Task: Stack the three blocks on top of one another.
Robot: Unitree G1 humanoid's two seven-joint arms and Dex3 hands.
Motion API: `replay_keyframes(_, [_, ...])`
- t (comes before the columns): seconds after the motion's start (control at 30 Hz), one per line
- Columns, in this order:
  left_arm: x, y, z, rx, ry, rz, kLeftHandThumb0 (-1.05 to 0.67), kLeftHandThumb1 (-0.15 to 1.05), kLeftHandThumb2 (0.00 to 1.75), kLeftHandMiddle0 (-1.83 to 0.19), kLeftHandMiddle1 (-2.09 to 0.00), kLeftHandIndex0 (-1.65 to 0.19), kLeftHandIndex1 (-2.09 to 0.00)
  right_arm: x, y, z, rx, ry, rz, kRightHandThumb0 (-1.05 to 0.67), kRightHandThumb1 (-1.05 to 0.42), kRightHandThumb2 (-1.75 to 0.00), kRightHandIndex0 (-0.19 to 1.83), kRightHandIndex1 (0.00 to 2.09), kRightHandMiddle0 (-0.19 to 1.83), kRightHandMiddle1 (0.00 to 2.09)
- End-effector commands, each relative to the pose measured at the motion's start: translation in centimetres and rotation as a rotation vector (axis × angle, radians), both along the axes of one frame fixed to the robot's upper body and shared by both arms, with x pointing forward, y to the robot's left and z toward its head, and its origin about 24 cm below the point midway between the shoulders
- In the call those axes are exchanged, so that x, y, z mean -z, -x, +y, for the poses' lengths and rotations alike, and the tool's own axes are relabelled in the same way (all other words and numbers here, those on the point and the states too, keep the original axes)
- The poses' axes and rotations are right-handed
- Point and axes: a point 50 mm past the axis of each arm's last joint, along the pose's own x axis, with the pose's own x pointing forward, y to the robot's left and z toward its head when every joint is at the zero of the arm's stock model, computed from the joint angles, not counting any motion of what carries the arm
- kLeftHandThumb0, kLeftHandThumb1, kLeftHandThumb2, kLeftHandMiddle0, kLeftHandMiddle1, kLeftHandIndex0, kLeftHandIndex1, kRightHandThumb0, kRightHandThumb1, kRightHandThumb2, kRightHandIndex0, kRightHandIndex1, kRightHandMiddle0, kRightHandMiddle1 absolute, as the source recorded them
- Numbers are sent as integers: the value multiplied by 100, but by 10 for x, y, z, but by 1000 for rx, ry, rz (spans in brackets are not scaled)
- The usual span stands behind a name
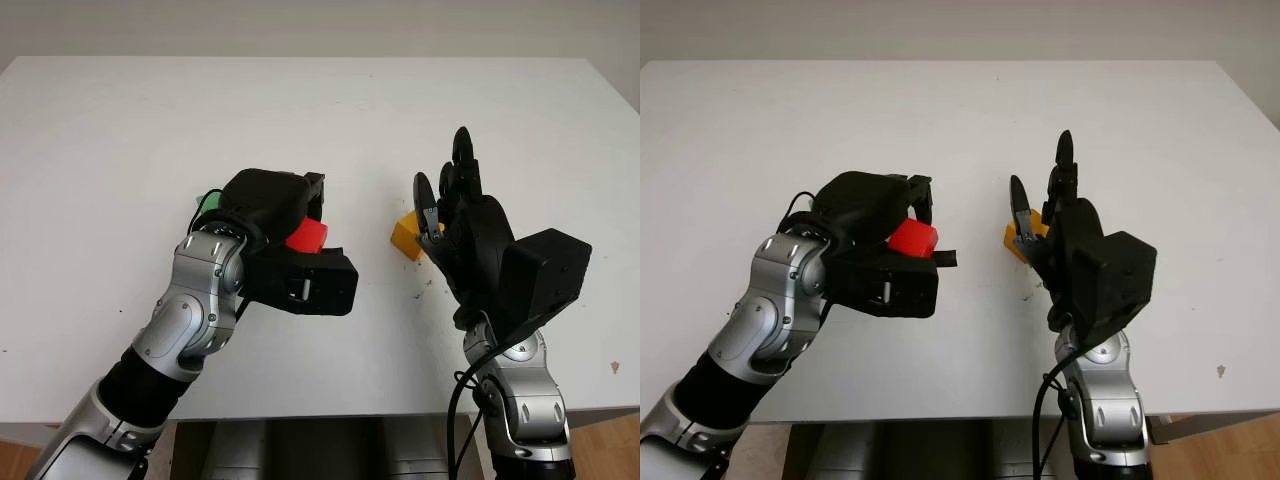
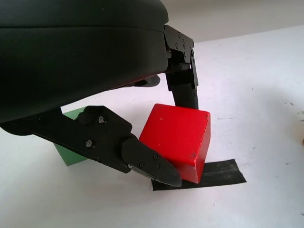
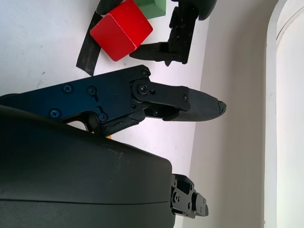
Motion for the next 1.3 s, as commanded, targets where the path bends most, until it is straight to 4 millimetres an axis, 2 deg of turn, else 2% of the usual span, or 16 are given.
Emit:
replay_keyframes(0.0, [3, 0, -1, 10, 10, 4, -29, 105, 12, -28, -6, -19, -205, -4, -1, 1, -1, 2, -26, -67, -105, -51, -19, 2, -18, 5])
replay_keyframes(0.4, [11, -4, -4, 7, 36, 5, -32, 105, 20, -31, -6, -22, -209, -4, 0, 1, 7, 10, -33, -66, -105, -52, -19, 4, -17, 5])
replay_keyframes(0.77, [19, -7, -4, -11, 23, 11, -33, 105, 16, -34, -6, -12, -203, -3, 2, 0, 19, -4, -28, -65, -105, -51, -19, 5, -16, 6])
replay_keyframes(0.83, [20, -7, -4, -20, 5, 15, -38, 105, 15, -31, -5, -5, -184, -3, 3, 0, 22, -14, -30, -65, -105, -50, -19, 5, -16, 5])
replay_keyframes(0.87, [21, -7, -4, -24, -3, 14, -41, 105, 15, -28, -5, -2, -163, -3, 3, 0, 25, -18, -31, -65, -105, -50, -19, 5, -16, 6])
replay_keyframes(0.9, [22, -7, -4, -26, -8, 14, -45, 105, 16, -24, -4, -1, -128, -4, 3, 0, 26, -20, -31, -64, -105, -50, -18, 5, -15, 6])
replay_keyframes(1.0, [22, -6, -5, -34, -7, 16, -59, 105, 16, -12, -4, 1, -84, -3, 3, 0, 28, -21, -34, -64, -105, -50, -18, 5, -15, 6])
replay_keyframes(1.2, [19, -3, -6, -28, 1, 42, -68, 105, 18, 3, -4, -6, -26, -2, 4, 0, 41, -28, -37, -65, -105, -49, -17, 6, -14, 6])
replay_keyframes(1.27, [17, -2, -6, -19, 12, 51, -69, 105, 19, 5, -4, -5, -17, -2, 4, 0, 47, -36, -38, -65, -105, -49, -16, 6, -13, 6])
